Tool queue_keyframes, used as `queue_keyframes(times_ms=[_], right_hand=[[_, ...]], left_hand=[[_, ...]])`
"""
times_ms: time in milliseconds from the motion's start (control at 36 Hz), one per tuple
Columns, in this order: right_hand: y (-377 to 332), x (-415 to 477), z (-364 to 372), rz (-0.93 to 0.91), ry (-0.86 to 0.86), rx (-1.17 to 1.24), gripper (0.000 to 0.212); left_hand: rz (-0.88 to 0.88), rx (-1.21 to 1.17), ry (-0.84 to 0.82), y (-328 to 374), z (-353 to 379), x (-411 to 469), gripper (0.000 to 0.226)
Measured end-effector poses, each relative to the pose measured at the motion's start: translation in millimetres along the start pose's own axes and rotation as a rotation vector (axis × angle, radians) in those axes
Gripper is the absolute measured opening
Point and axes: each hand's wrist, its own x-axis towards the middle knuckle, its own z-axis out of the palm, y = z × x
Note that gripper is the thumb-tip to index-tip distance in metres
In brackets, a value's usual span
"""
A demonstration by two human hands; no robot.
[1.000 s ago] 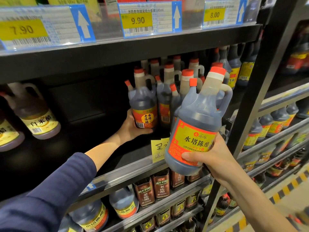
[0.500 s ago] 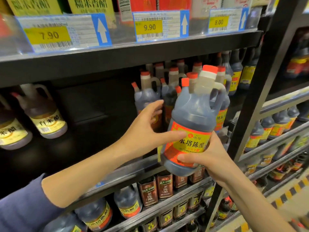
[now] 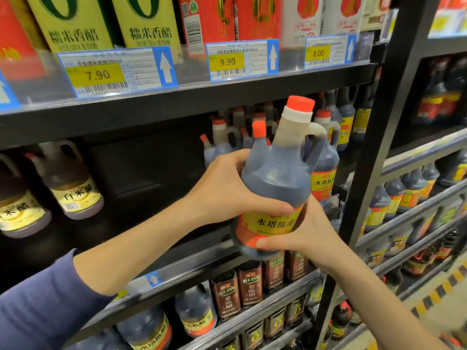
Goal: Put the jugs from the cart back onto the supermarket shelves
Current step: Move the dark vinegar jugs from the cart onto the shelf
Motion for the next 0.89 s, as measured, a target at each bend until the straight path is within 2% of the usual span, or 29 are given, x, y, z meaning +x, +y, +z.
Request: queue_keyframes(times_ms=[250, 389, 611, 722, 889], right_hand=[[-12, 17, -1, -0.13, 0.082, -0.188, 0.084], [-8, 27, 8, -0.167, 0.179, -0.263, 0.079], [7, 45, 21, -0.162, 0.21, -0.284, 0.083], [16, 52, 25, -0.154, 0.216, -0.32, 0.073], [23, 55, 28, -0.162, 0.212, -0.353, 0.072]], left_hand=[[0.186, 0.083, 0.152, 7, -10, -4, 0.084], [0.215, 0.118, 0.186, -1, -17, -1, 0.081], [0.13, 0.103, 0.242, -29, -24, 11, 0.078], [0.073, 0.083, 0.25, -39, -26, 15, 0.078], [0.04, 0.056, 0.242, -48, -24, 17, 0.072]])
